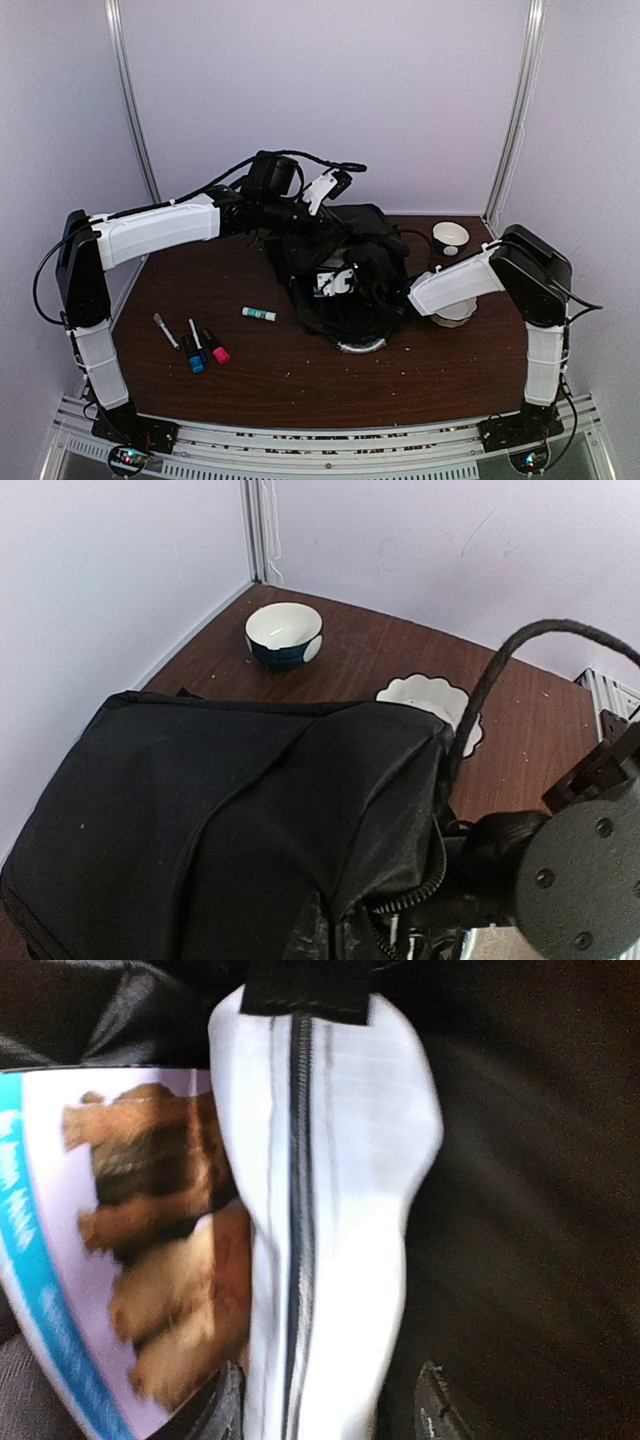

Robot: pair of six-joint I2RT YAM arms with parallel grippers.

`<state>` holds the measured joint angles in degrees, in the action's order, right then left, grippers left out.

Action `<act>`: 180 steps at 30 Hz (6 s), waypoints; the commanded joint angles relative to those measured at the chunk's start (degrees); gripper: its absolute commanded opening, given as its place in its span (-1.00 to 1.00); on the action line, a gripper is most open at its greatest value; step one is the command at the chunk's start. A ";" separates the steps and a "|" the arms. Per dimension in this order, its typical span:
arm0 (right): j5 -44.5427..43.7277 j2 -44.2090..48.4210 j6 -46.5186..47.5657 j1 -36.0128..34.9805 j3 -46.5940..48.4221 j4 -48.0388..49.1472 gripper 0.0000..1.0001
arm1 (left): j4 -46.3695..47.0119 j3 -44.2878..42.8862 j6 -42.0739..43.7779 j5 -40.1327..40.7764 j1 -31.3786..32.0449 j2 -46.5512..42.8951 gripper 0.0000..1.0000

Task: Pack the student bag
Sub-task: Place the files in the largest pocket of the bag, then place the largest pocket of the bag in the student bag, then grab the largest pocket of the student bag, then zip the largest pocket of the bag in the student bag.

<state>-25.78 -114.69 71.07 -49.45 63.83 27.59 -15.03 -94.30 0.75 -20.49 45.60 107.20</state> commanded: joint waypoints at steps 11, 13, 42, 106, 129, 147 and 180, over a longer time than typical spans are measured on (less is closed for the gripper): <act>24.58 22.64 -21.91 -4.34 -5.10 -42.88 0.21 | 3.78 -2.52 -2.68 -3.76 -0.25 -0.86 -1.00; 29.59 24.88 -25.14 -4.21 -4.57 -49.76 0.21 | 3.25 -1.96 -2.73 -3.89 -0.30 -0.21 -1.00; 53.27 36.02 -41.59 20.32 -4.22 -58.89 0.21 | -1.46 7.97 -7.66 -4.87 -0.34 10.31 -0.60; 37.82 11.25 -42.42 23.79 10.45 -60.55 0.25 | 29.33 47.06 3.04 -6.29 -17.71 -6.87 -0.14; 40.09 10.30 -43.60 23.78 10.70 -60.51 0.25 | 24.48 40.09 9.24 -10.16 -18.07 1.72 -0.30; 41.14 7.90 -44.27 23.78 11.88 -61.38 0.24 | 26.24 40.24 10.45 -11.29 -17.85 2.43 -0.55; 49.28 -18.19 -63.47 5.61 58.59 -72.60 0.19 | 28.01 44.21 9.95 -6.91 -15.28 -2.19 -0.97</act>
<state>22.04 -129.58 12.21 -42.96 118.06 -42.28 10.72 -51.55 10.76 -28.36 30.00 107.24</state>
